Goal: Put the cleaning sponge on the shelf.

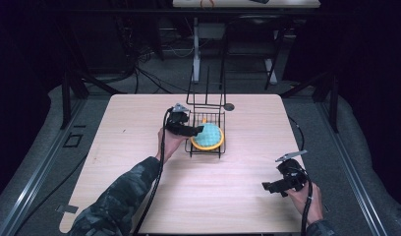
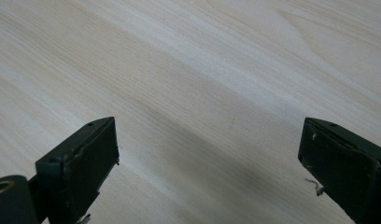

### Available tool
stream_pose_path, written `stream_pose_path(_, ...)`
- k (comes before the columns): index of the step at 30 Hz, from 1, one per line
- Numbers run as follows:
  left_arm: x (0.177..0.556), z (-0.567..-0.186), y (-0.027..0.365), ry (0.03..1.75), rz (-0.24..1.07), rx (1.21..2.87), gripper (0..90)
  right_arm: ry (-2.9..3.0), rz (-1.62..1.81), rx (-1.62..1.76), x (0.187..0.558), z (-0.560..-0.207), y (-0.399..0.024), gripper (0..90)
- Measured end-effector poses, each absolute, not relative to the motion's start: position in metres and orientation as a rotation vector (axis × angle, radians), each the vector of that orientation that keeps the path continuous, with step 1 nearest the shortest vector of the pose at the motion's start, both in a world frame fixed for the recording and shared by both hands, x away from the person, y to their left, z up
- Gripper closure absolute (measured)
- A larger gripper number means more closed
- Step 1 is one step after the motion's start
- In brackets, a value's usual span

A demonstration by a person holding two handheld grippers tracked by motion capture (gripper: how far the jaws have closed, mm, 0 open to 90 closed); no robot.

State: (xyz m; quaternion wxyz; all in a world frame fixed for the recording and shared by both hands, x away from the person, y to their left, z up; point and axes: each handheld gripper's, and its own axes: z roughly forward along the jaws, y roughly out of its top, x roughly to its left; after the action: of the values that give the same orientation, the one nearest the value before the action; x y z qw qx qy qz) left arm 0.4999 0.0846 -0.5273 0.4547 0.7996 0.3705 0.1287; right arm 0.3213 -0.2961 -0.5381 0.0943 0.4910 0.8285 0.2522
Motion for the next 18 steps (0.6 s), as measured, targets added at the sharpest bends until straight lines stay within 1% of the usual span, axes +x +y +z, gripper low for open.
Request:
stream_pose_path(4,0.496,-0.523,0.092,0.914,0.335,1.965,14.2,2.463,0.733,1.448,0.321,-0.538,-0.297,4.4)
stream_pose_path(7,0.489,-0.518,0.095,0.914,0.322,1.964,12.5,2.461,0.736,1.450,0.321,-0.537,-0.296,4.4)
stream_pose_path(18,0.456,-0.494,0.106,0.845,0.350,1.972,6.8,2.461,0.750,1.448,0.321,-0.537,-0.296,4.4)
